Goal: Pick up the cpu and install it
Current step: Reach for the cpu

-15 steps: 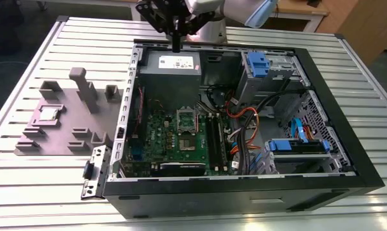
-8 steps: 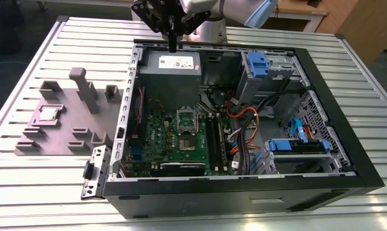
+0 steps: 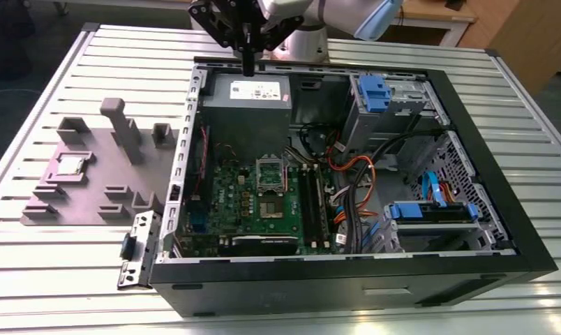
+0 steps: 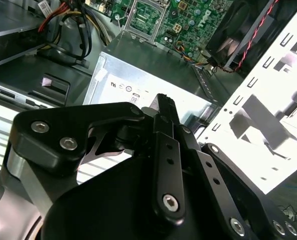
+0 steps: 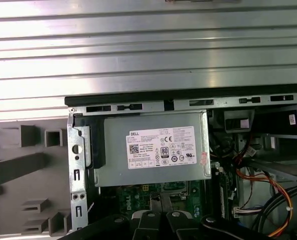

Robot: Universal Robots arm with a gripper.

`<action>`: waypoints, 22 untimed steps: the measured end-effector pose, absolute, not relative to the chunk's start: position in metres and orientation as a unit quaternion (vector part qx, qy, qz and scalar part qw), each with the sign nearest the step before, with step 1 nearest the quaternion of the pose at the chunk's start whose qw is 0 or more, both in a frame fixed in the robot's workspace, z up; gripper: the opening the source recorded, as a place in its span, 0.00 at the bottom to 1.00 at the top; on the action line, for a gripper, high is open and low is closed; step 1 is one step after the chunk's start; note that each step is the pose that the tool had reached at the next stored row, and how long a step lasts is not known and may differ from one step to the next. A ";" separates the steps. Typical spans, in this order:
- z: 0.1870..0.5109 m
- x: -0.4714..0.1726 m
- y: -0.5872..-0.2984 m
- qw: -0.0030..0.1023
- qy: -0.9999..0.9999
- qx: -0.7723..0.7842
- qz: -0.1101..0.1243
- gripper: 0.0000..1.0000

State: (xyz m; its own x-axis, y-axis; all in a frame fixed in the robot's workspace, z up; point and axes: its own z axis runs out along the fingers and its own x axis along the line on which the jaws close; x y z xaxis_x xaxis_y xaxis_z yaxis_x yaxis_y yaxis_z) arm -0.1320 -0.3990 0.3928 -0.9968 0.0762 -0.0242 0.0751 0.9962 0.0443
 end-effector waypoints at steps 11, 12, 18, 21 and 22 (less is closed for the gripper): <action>0.392 -0.137 -0.399 0.013 0.999 0.038 0.022 0.11; 0.392 -0.138 -0.399 0.013 0.999 0.038 0.022 0.11; 0.392 -0.139 -0.399 0.013 0.999 0.038 0.022 0.11; 0.392 -0.140 -0.399 0.013 0.999 0.038 0.022 0.11; 0.392 -0.140 -0.399 0.013 0.999 0.038 0.022 0.11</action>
